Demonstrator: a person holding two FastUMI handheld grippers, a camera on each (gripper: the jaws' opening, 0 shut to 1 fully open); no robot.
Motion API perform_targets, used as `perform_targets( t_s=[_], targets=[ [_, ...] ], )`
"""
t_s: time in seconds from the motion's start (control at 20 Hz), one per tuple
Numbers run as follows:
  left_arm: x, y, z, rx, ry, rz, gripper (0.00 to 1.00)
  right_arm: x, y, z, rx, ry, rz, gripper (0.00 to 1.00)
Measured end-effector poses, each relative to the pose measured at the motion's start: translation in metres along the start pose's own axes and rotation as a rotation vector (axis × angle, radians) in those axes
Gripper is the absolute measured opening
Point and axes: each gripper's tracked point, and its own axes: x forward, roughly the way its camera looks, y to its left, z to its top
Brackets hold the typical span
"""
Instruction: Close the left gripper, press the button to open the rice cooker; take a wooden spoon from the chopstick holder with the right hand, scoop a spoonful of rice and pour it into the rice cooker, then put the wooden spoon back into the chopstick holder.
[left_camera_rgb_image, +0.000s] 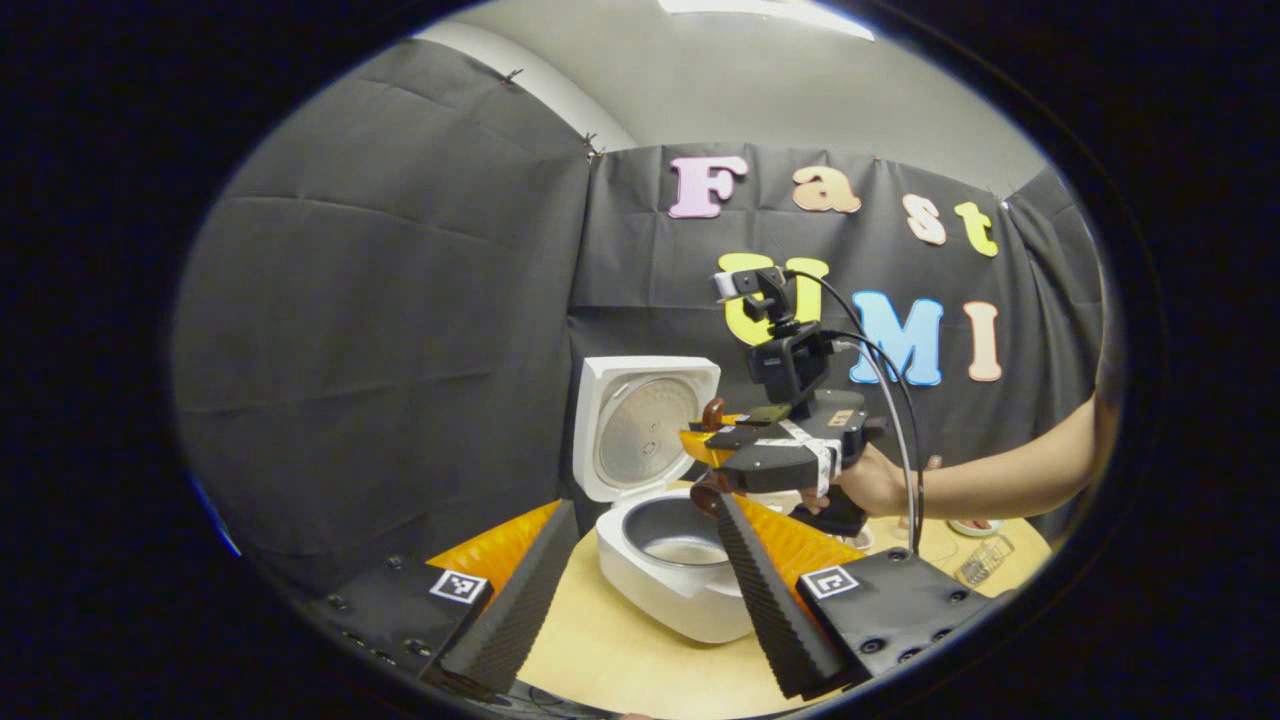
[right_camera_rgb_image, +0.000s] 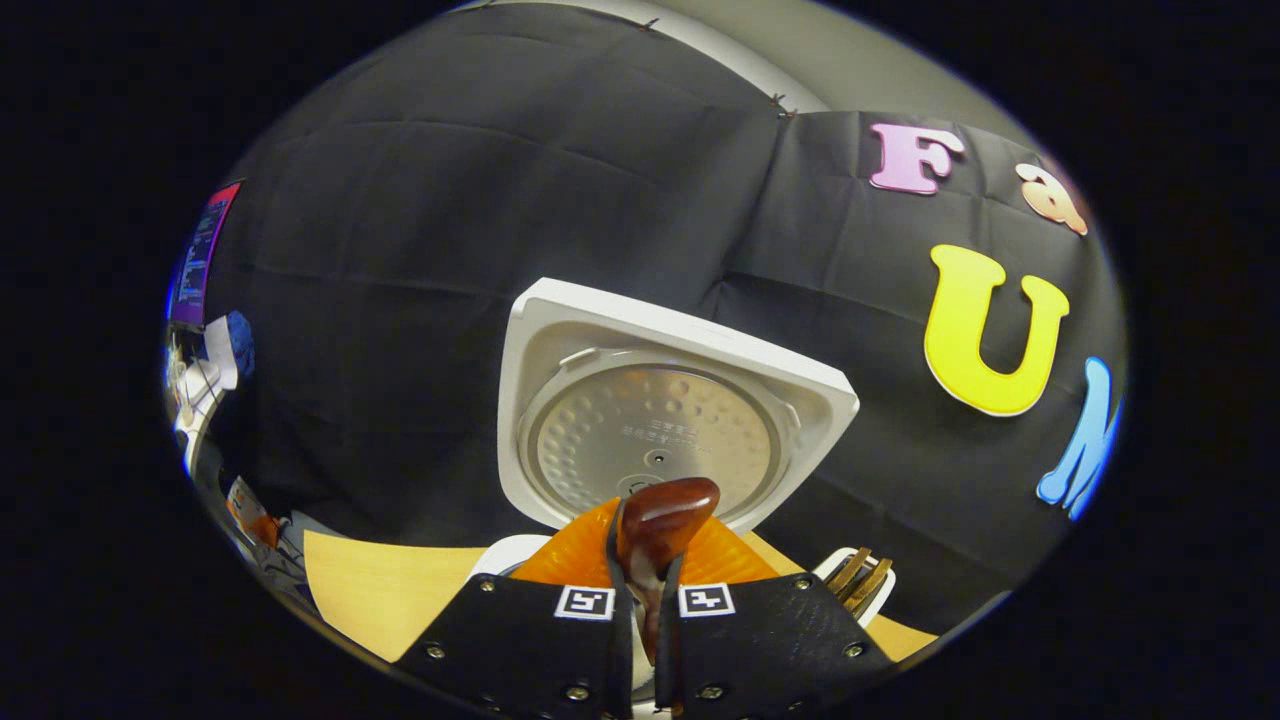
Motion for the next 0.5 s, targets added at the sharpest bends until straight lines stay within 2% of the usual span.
perform_targets(
  t_s=[0.2,0.4,0.5],
  targets=[
    [-0.002,-0.008,0.004,0.008,-0.002,-0.011,0.98,-0.019,-0.035,0.014,0.410,-0.040,-0.027,0.09],
    [0.001,-0.029,0.008,0.003,-0.002,-0.060,0.96,-0.045,-0.076,-0.001,0.758,-0.063,-0.096,0.09],
    [0.006,-0.046,0.010,0.002,-0.002,-0.095,0.98,-0.068,-0.097,-0.012,0.903,-0.082,-0.116,0.09]
  ],
)
